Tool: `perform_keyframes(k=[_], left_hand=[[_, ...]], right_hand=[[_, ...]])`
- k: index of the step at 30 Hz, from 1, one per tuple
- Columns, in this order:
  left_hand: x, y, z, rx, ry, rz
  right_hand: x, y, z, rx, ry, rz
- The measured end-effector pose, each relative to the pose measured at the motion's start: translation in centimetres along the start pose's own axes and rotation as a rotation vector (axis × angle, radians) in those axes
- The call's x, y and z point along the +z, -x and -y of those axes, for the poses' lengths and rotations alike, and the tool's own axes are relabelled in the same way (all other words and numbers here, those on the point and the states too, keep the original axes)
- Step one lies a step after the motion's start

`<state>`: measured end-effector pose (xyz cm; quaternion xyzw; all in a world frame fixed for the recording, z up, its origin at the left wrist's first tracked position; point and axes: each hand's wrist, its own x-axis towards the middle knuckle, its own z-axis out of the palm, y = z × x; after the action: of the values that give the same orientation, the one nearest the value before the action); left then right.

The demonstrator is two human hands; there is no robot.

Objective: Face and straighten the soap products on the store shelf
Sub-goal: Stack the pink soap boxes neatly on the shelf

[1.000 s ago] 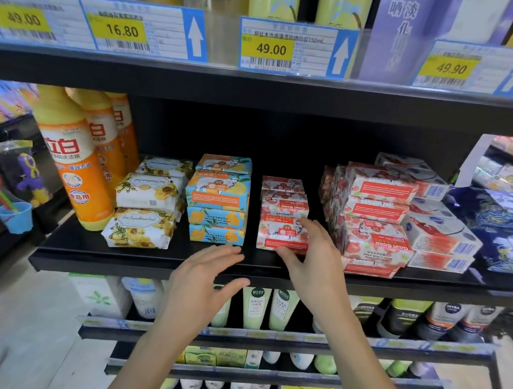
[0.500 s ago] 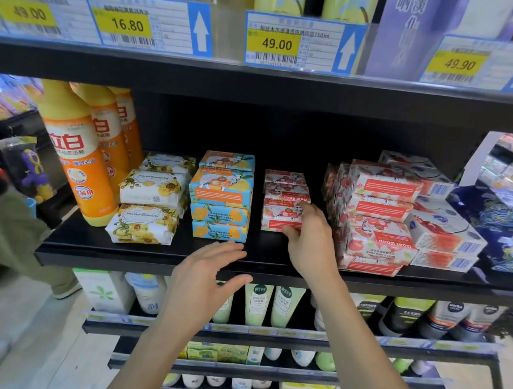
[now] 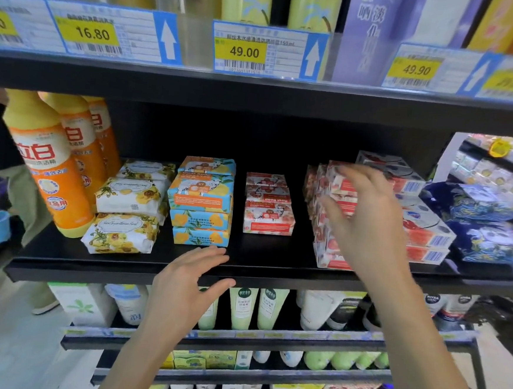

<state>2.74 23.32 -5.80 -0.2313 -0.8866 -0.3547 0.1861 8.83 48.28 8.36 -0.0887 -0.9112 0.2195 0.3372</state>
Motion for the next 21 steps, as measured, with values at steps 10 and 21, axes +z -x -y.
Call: perform_keyframes(k=[10, 21], left_hand=[[-0.2, 0.2, -1.3, -0.023, -0.028, 0.015], [1.5, -3.7, -9.9, -0.056, 0.392, 0.205]], right_hand=[[-3.3, -4.8, -7.4, 0.267, -0.213, 0.300], [-2.7, -5.2, -9.5, 0.313, -0.440, 0.160]])
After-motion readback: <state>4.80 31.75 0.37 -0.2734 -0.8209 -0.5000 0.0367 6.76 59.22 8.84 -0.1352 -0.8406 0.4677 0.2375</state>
